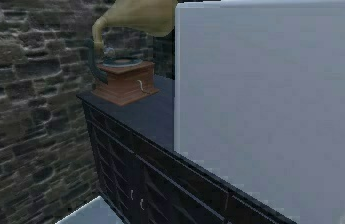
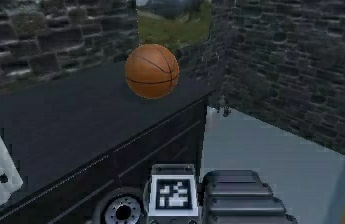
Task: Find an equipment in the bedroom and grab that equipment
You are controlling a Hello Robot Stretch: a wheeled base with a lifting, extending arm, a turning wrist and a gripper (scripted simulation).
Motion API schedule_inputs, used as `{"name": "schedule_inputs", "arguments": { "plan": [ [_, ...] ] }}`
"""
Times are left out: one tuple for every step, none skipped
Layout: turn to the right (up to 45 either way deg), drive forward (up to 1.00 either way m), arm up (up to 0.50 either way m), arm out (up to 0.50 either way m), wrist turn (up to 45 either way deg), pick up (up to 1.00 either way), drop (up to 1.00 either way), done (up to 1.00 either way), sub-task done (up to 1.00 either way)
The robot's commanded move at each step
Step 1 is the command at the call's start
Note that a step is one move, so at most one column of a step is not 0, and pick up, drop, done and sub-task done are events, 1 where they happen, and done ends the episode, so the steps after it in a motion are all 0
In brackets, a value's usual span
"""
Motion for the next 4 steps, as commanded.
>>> {"name": "schedule_inputs", "arguments": {
  "plan": [
    [0.0, 0.00, 0.00, 0.46, 0.0, 0.00, 0.00, 0.00, 0.00],
    [0.0, 0.00, 0.00, 0.00, 45.0, 0.00, 0.00, 0.00, 0.00],
    [0.0, 0.00, 0.00, 0.00, 45.0, 0.00, 0.00, 0.00, 0.00],
    [0.0, 0.00, 0.00, 0.00, 45.0, 0.00, 0.00, 0.00, 0.00]
  ]
}}
